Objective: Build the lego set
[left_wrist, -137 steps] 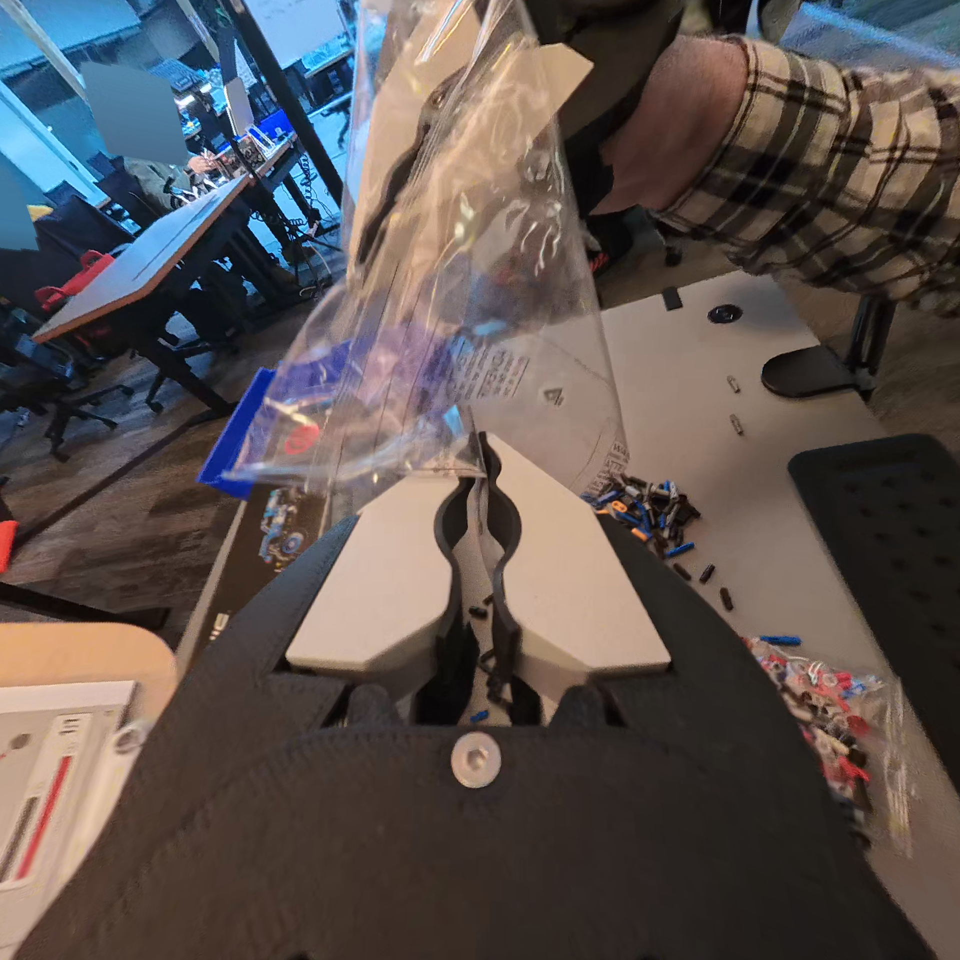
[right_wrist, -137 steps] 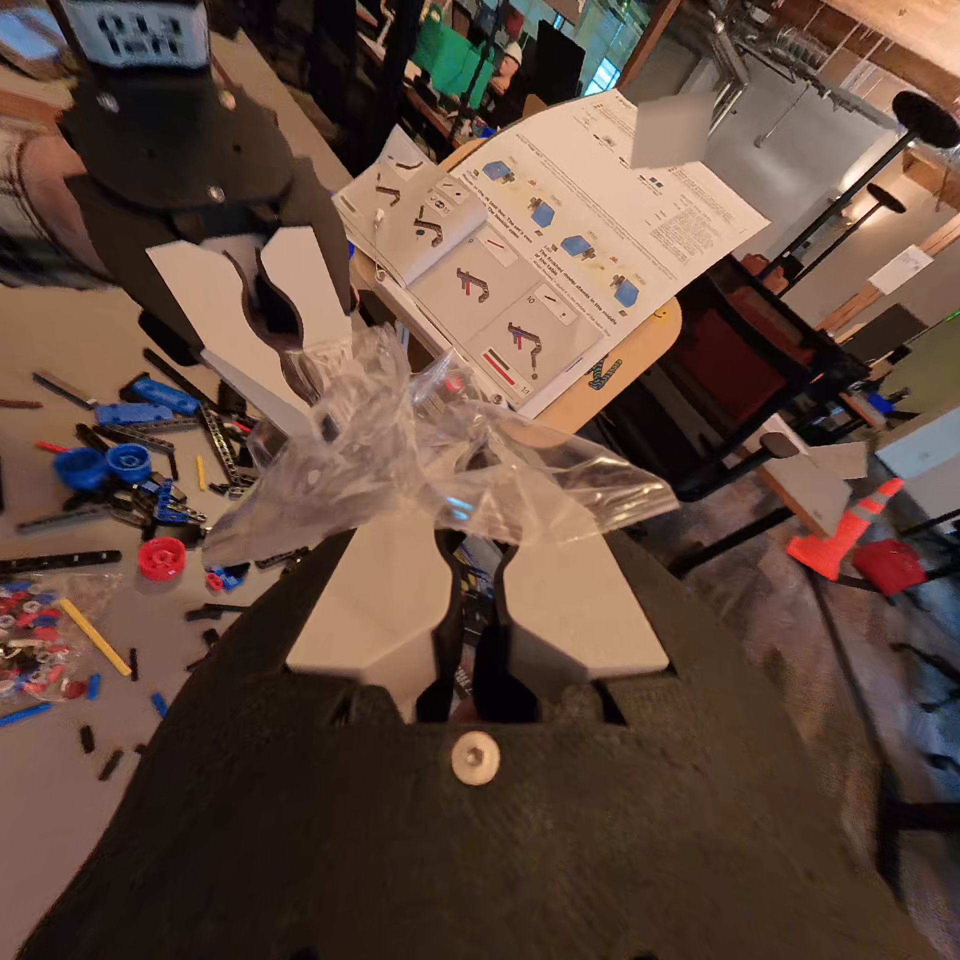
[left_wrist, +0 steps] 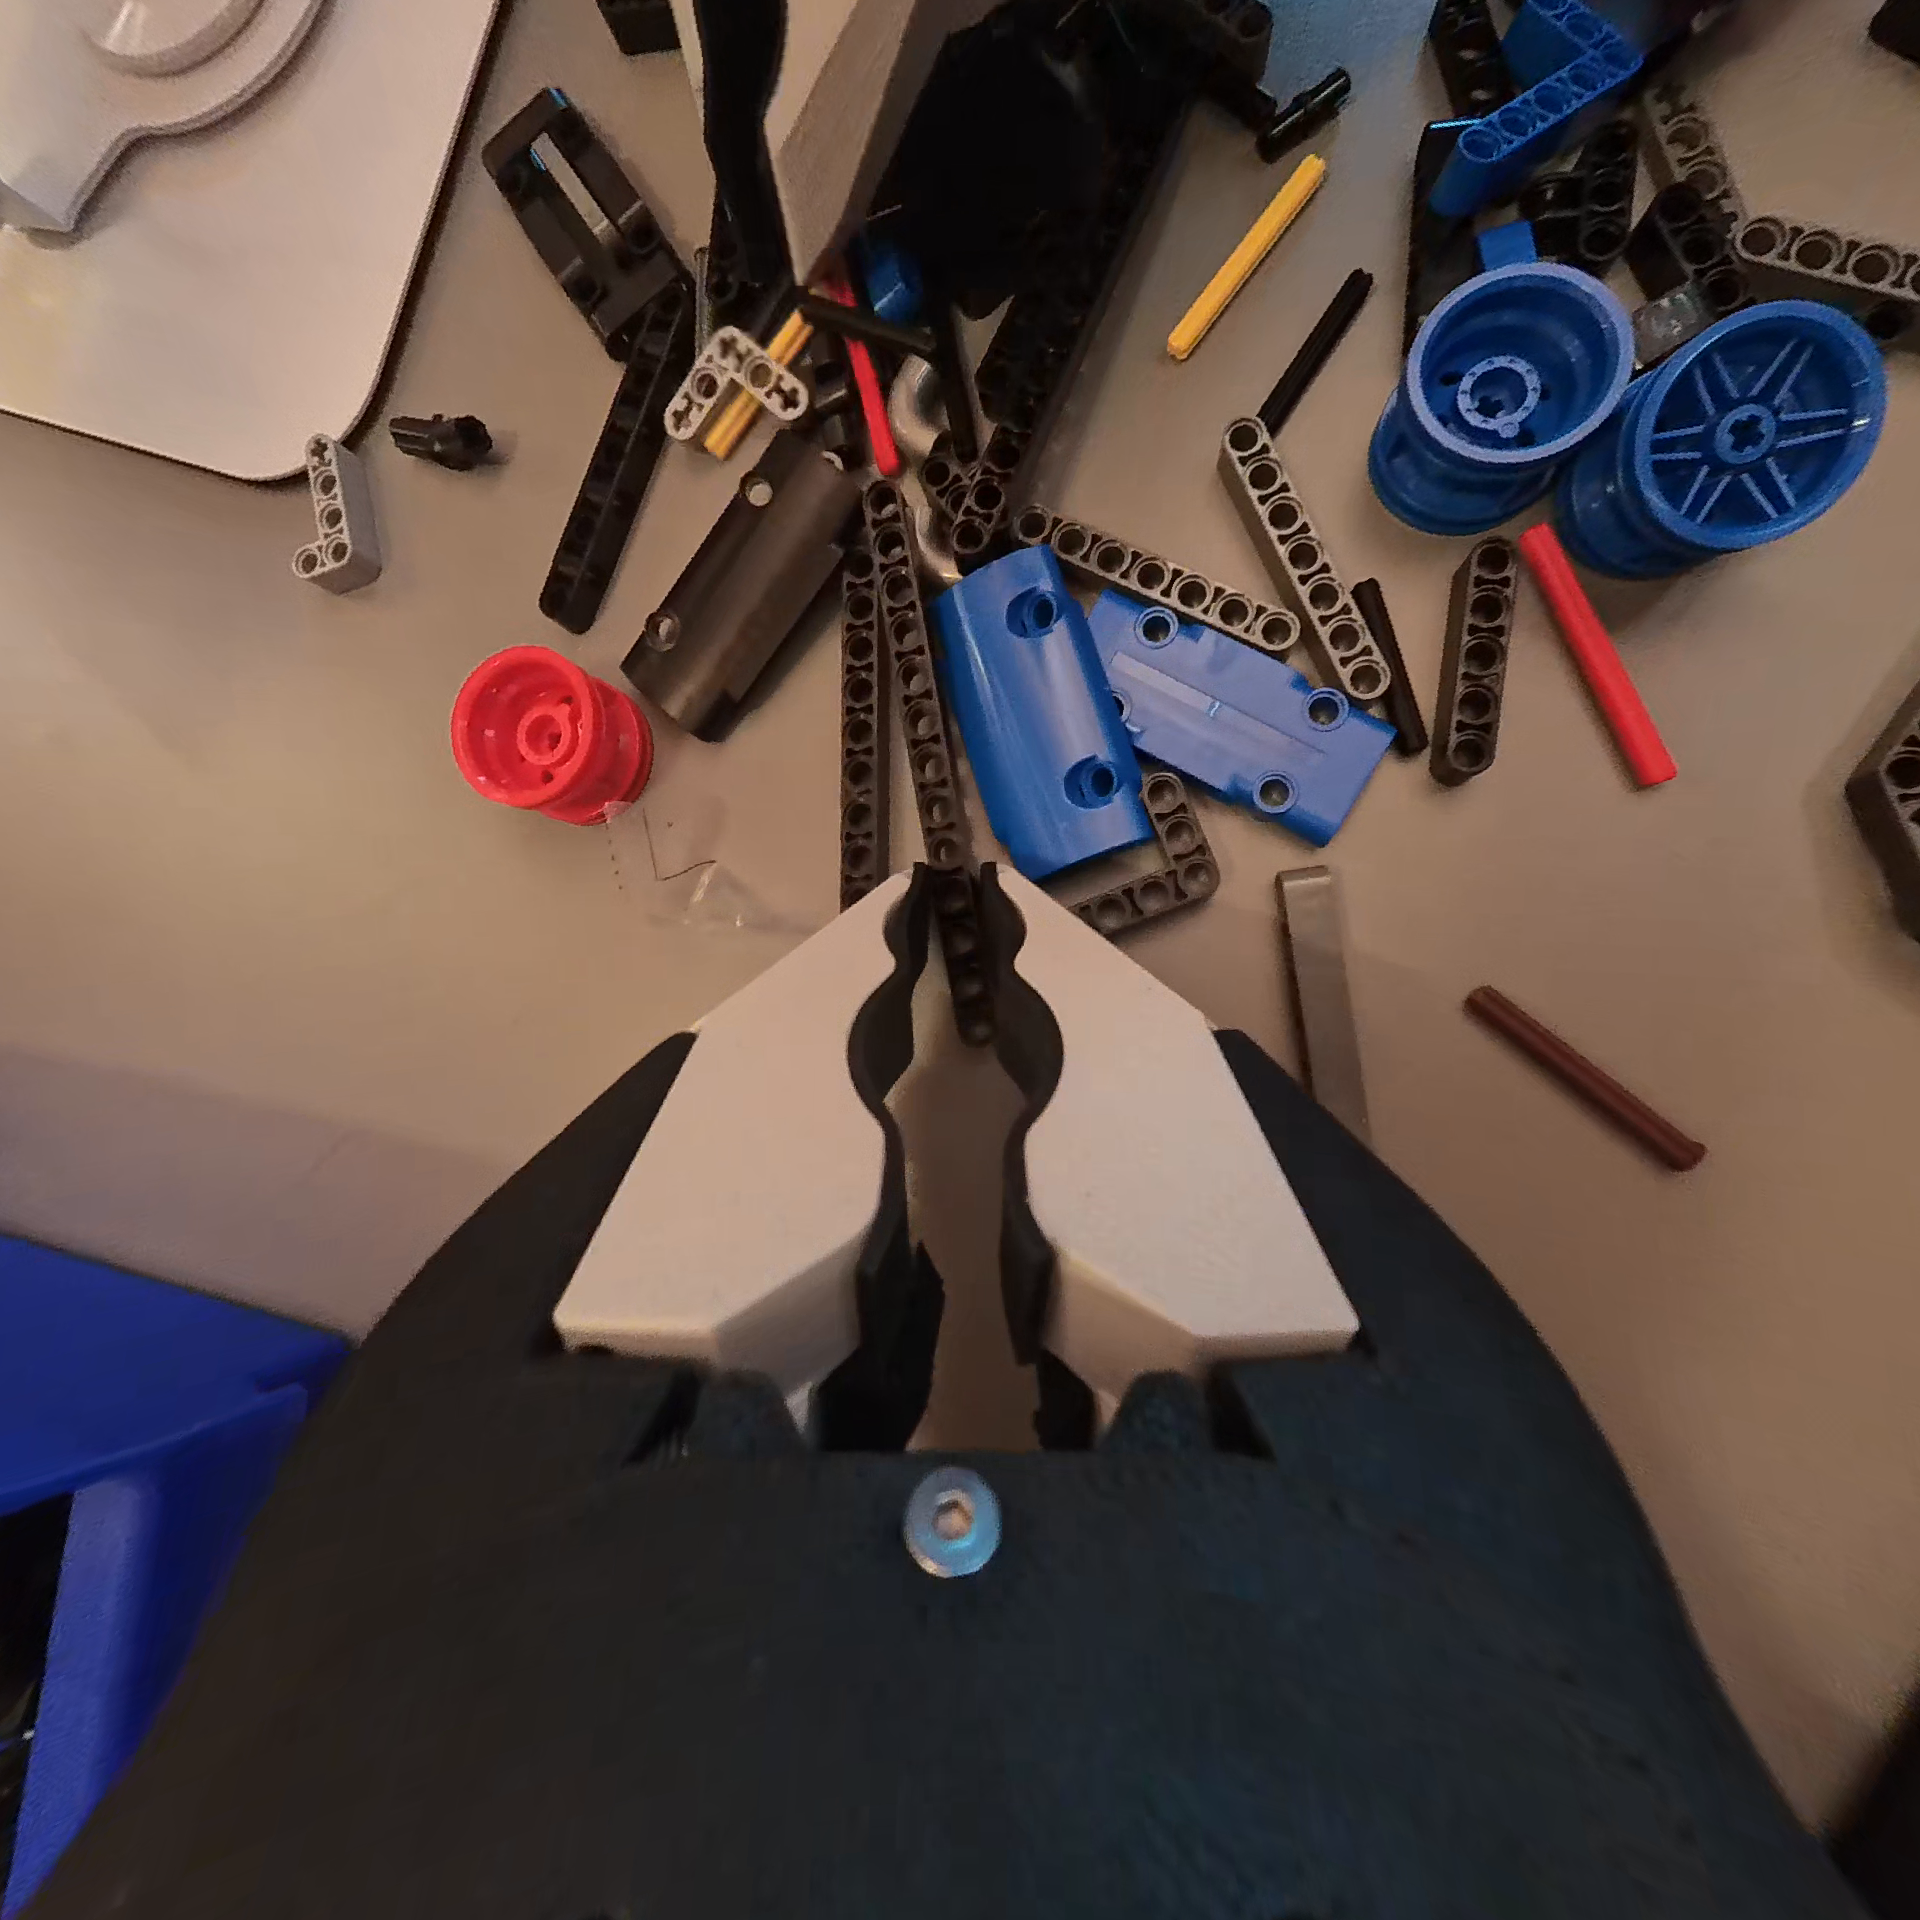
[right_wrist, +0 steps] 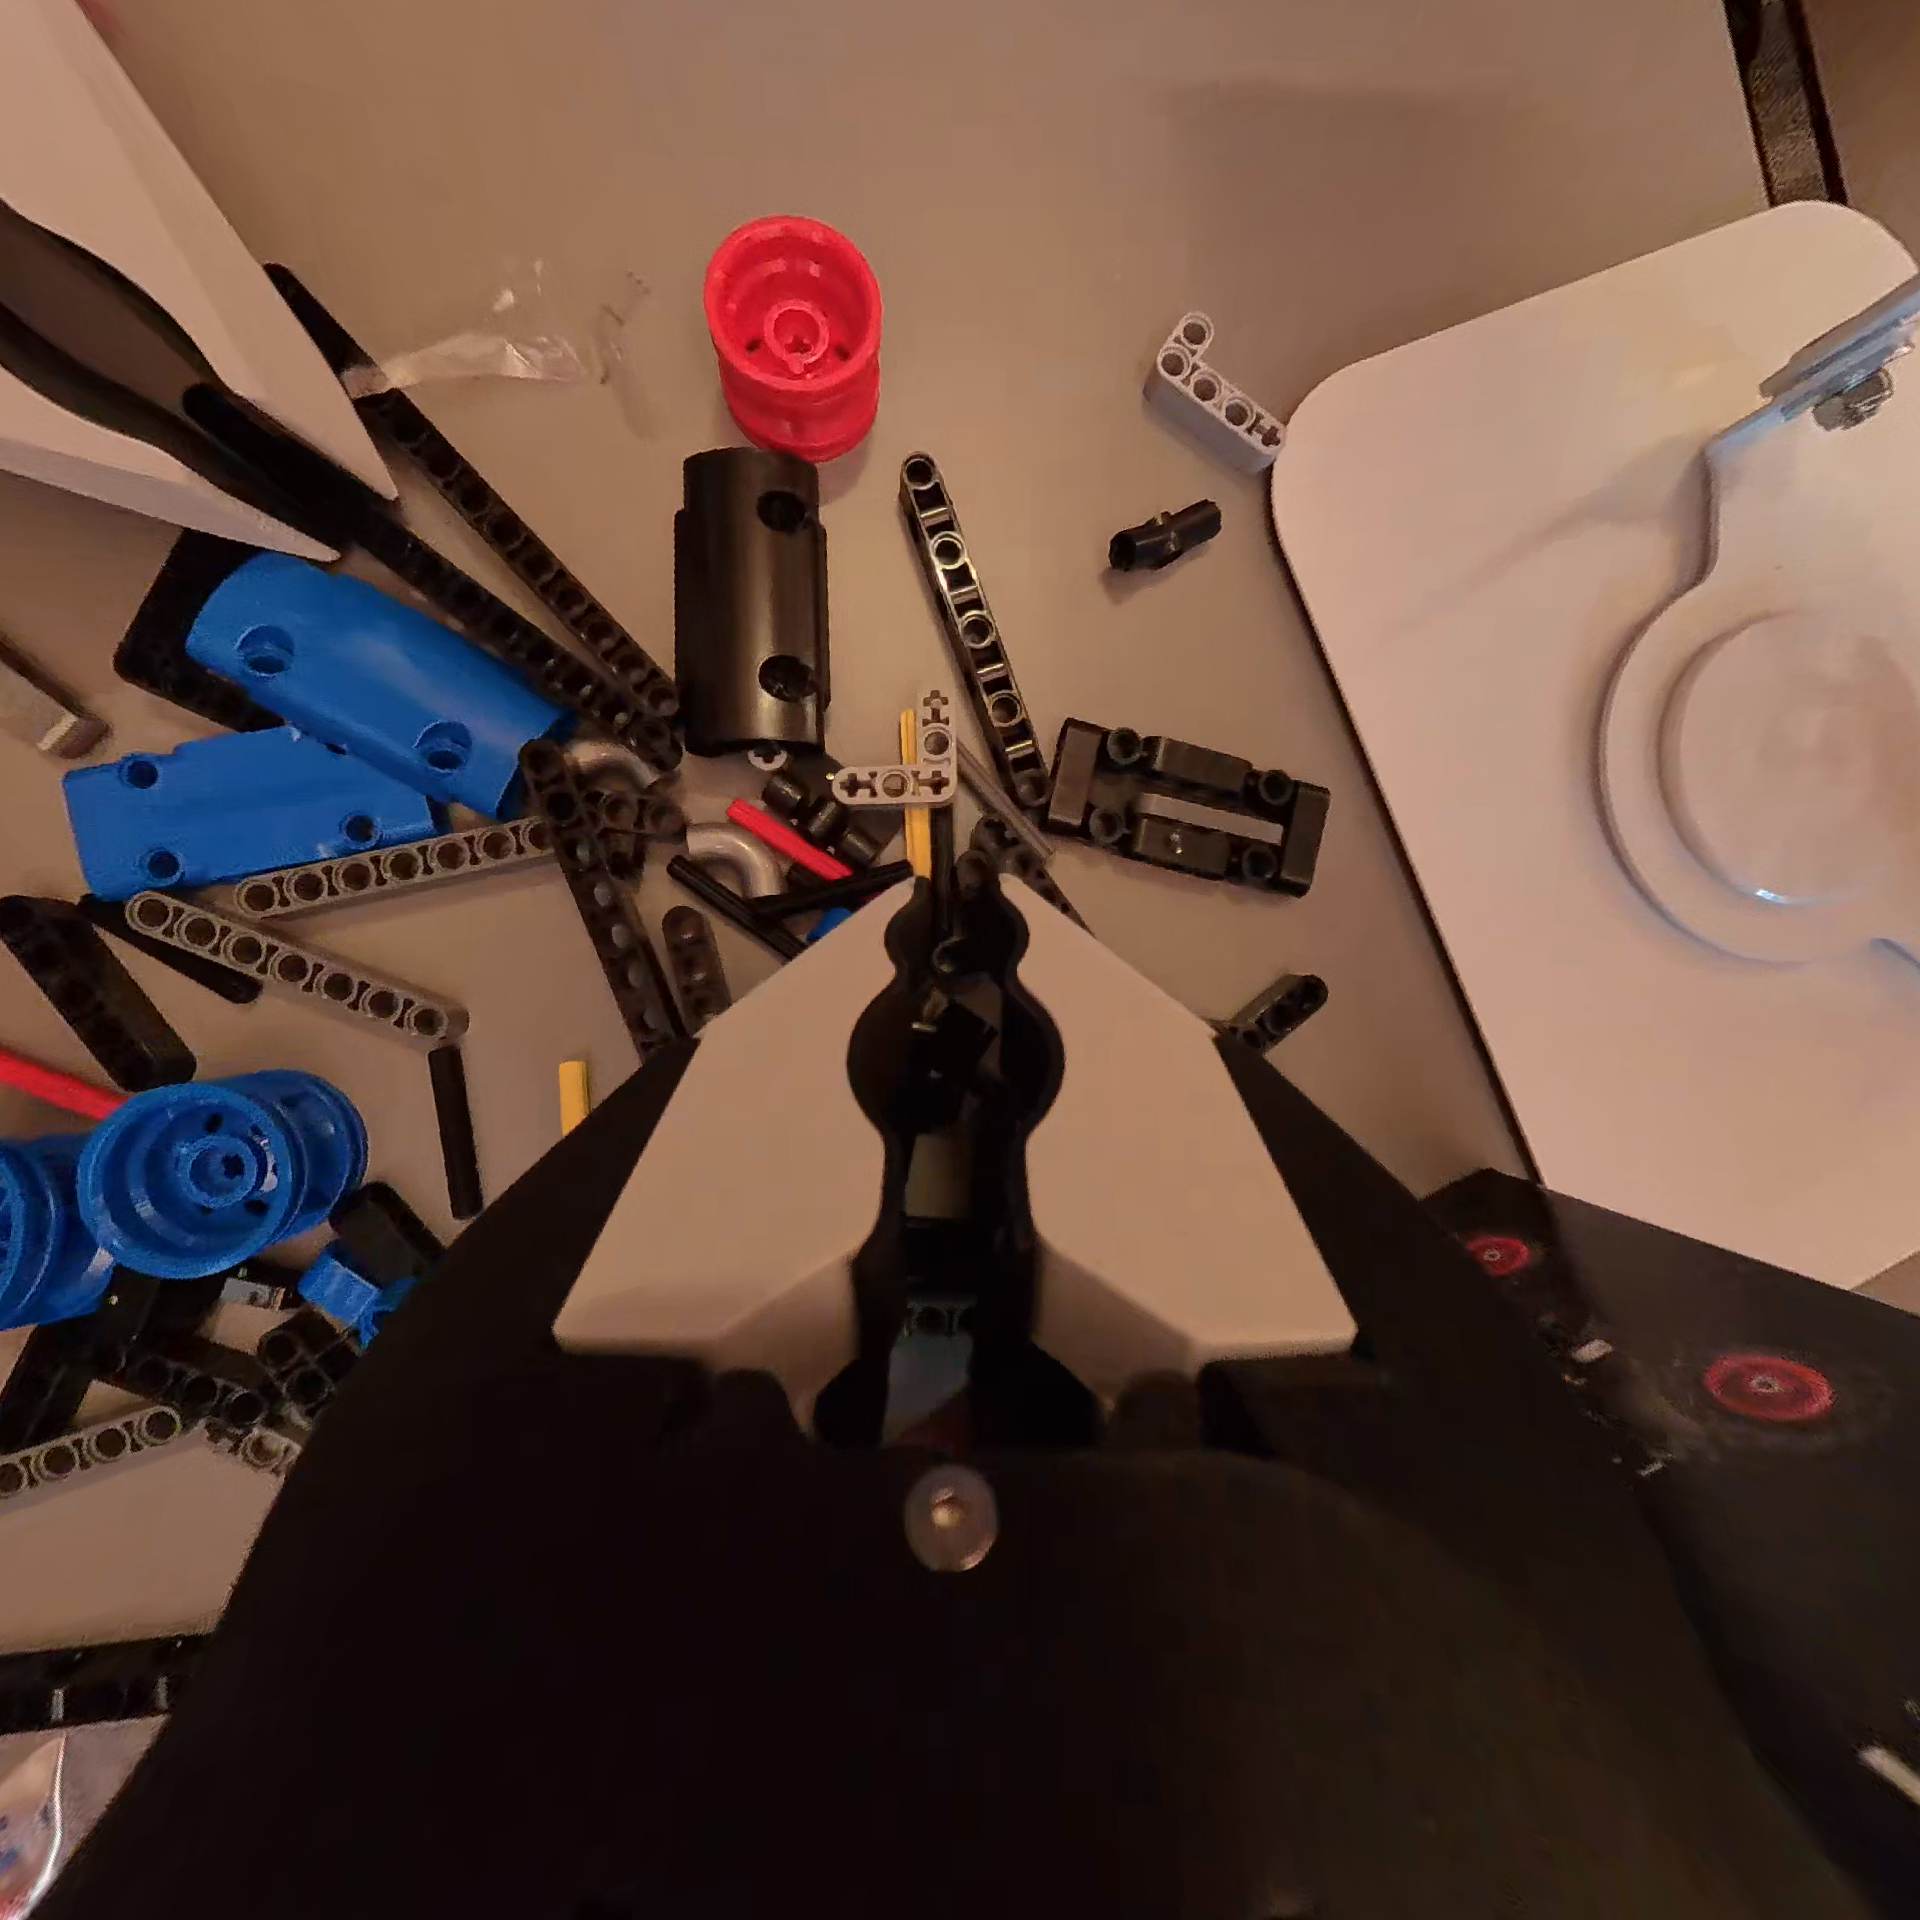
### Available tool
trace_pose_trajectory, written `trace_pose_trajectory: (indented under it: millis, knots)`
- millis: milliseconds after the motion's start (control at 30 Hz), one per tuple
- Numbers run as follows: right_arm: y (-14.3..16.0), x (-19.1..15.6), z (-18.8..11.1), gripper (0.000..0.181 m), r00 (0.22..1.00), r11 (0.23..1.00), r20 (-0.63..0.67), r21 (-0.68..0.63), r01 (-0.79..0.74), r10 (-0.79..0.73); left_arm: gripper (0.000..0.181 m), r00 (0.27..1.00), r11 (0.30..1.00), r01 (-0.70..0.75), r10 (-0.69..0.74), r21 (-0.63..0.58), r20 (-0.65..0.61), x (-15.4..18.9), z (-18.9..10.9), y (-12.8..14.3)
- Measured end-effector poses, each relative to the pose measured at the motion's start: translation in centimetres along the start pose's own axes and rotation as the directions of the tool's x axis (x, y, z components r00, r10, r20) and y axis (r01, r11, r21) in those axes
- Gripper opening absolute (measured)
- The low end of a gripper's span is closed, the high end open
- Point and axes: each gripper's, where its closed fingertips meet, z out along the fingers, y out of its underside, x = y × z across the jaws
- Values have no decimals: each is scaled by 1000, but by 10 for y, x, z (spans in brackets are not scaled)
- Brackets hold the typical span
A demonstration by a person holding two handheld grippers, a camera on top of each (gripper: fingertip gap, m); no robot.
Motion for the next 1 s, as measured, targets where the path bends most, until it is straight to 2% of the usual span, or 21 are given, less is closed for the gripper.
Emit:
trace_pose_trajectory:
  millis: [133, 333, 467, 567, 667, 800, 1000]
  knots:
    - [1, 2, -1, 0, 998, 999, 38, -6, -41, 42, 7, 1000, 1000, 4, -4, 3, -4, 0, 0, 0]
    - [15, 1, -12, 0, 998, 997, 46, -67, -40, 43, 6, 1000, 1000, 9, -9, 0, -2, -1, -1, 2]
    - [-9, 8, -15, 4, 1000, 1000, -18, 21, -6, 6, 6, 1000, 1000, 10, -10, 1, -2, -2, -1, 1]
    - [-11, 19, -4, 11, 998, 1000, -63, -4, 0, 0, 6, 1000, 1000, 11, -11, 0, 2, -3, -1, 2]
    - [-5, 20, 6, 12, 999, 999, -33, -37, -40, 39, 6, 1000, 1000, 17, -17, 6, 4, -4, -3, 2]
    - [3, 10, 1, 9, 997, 992, 23, -97, -77, 79, 6, 1000, 1000, 17, -17, 15, -3, -4, -4, 1]
    - [-17, 12, 1, 13, 1000, 999, -26, -37, 12, -13, 6, 1000, 1000, 12, -12, 21, -14, -2, -3, -1]
